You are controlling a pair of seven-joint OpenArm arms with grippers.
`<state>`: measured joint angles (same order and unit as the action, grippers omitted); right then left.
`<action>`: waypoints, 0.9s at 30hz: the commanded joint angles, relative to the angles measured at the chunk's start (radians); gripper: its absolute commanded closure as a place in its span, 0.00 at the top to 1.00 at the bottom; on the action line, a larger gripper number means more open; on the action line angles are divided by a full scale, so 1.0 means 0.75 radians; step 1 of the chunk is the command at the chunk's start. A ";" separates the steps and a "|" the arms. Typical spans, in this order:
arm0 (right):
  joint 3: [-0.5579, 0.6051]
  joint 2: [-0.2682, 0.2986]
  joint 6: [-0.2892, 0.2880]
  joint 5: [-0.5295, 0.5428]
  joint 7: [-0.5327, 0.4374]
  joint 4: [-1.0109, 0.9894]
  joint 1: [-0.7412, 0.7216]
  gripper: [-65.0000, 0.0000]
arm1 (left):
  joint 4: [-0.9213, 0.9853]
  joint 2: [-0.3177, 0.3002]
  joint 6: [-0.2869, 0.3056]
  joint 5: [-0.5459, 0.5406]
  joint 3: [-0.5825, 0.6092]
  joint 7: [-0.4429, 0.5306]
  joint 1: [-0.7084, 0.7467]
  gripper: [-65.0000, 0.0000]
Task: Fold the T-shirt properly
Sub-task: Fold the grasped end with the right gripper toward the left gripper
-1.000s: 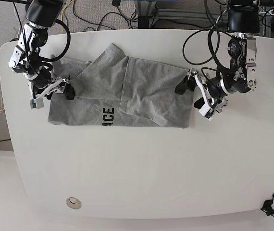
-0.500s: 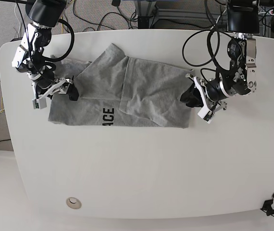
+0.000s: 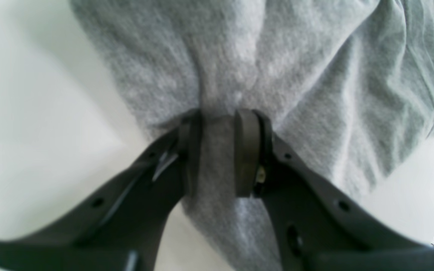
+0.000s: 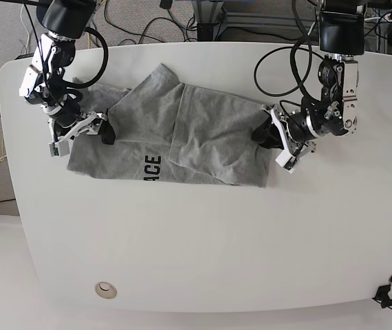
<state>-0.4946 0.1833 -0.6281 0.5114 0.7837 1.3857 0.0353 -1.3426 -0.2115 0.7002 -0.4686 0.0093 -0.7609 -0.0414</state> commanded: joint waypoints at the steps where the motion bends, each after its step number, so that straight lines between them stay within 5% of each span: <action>1: 0.061 0.000 0.006 -0.016 0.059 0.009 -0.001 0.73 | -0.009 -0.014 -0.003 0.026 -0.003 -0.032 -0.007 0.20; 11: 0.122 -0.008 0.006 -0.014 0.053 0.011 0.015 0.00 | -0.011 -0.018 -0.003 0.026 -0.005 -0.032 -0.001 0.20; 18: 0.122 -0.012 0.049 -0.012 0.196 0.441 0.048 0.00 | -0.011 -0.018 -0.003 0.026 -0.005 -0.032 -0.001 0.20; 22: 0.135 -0.086 0.090 -0.014 0.331 0.629 0.036 0.00 | -0.011 -0.018 -0.003 0.026 -0.005 -0.032 -0.001 0.20; 27: 0.366 -0.112 0.102 -0.018 0.343 0.700 0.021 0.00 | -0.011 -0.018 -0.003 0.026 -0.005 -0.034 -0.001 0.20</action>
<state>-0.2630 0.0971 -0.5507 0.4786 1.0660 1.8912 0.0647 -1.3437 -0.2165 0.7040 -0.4713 0.0074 -0.7582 -0.0360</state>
